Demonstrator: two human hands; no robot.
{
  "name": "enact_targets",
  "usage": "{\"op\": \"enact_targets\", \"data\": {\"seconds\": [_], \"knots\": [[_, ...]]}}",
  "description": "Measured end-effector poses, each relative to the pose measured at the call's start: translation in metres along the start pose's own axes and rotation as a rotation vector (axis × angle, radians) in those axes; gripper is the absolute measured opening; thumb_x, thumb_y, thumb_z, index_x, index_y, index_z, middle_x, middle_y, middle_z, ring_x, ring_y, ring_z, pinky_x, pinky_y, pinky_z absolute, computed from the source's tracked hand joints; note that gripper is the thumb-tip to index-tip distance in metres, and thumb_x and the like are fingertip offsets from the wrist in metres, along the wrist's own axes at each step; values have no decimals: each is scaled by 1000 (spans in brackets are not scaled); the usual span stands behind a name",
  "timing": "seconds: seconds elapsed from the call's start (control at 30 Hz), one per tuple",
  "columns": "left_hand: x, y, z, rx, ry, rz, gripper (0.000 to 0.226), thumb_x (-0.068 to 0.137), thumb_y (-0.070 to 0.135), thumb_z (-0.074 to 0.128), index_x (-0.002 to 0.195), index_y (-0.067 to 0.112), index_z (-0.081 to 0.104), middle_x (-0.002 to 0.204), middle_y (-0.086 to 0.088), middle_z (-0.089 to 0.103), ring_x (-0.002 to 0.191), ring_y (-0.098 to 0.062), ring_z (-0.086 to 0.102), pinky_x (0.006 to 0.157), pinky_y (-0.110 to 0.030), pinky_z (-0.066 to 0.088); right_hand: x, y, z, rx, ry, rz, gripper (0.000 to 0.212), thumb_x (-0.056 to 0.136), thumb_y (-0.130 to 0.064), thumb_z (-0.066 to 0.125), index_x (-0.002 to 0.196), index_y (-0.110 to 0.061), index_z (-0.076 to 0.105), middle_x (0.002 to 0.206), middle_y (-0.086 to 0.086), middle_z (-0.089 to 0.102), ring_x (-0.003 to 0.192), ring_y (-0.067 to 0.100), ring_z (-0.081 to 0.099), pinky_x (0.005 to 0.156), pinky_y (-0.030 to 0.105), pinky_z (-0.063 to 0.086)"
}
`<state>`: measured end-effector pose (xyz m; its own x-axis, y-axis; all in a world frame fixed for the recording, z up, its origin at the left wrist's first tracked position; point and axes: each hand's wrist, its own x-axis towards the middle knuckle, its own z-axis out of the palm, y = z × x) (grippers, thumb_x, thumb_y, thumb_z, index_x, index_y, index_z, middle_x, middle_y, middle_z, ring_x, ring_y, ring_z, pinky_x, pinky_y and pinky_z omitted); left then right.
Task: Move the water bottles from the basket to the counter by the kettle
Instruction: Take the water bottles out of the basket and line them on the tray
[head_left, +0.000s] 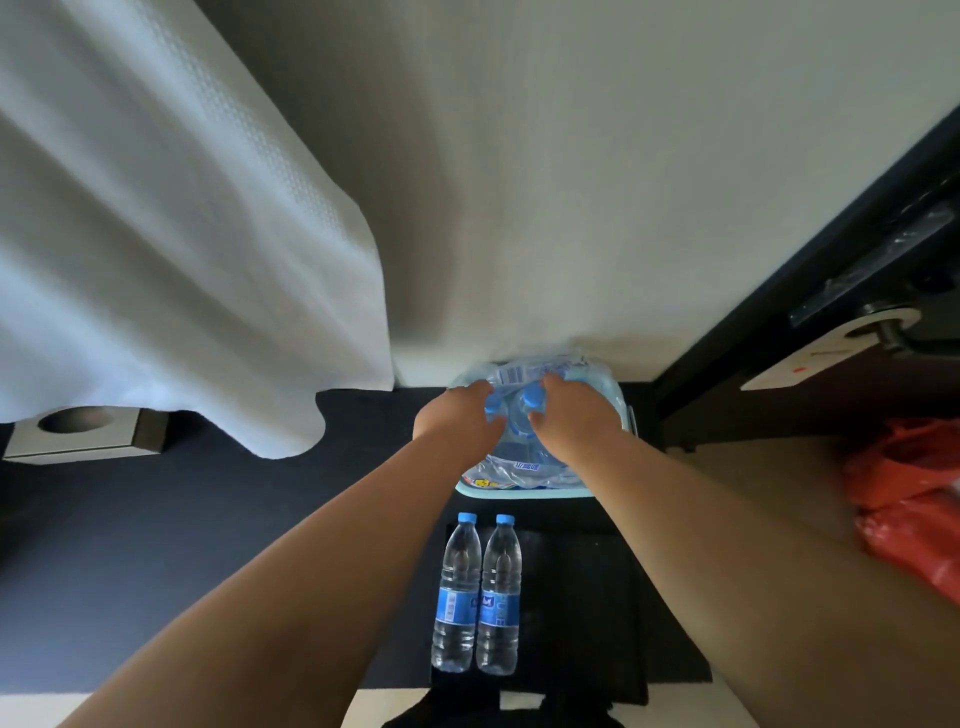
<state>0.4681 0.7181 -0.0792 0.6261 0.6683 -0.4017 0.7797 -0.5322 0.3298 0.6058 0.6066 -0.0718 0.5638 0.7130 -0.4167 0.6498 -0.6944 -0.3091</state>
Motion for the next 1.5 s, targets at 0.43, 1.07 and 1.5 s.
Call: {"op": "enact_targets", "data": {"seconds": [0.43,1.07,1.5], "knots": [[28,-7,29,-74,128,53,47,92,28,66,138,30,55,128,1,66,100,-29,69,75,-36,55,20,-17,22,-251,-13,14,42,98,-9,56,137,-19,47,111,8,69,100,31,69,65,37,45],[-50,10,-31,-237,405,140,31,86,20,70,115,11,72,107,-6,67,94,-26,63,78,-30,47,-56,-20,-40,128,293,-258,26,89,-30,67,113,-20,63,90,3,68,82,29,62,64,36,49],[-121,54,-90,-81,421,248,24,90,30,72,103,10,70,101,-7,63,87,-26,60,77,-37,52,-124,2,-90,260,379,-362,21,86,-35,76,100,-22,67,83,-5,69,74,19,63,66,37,55]]}}
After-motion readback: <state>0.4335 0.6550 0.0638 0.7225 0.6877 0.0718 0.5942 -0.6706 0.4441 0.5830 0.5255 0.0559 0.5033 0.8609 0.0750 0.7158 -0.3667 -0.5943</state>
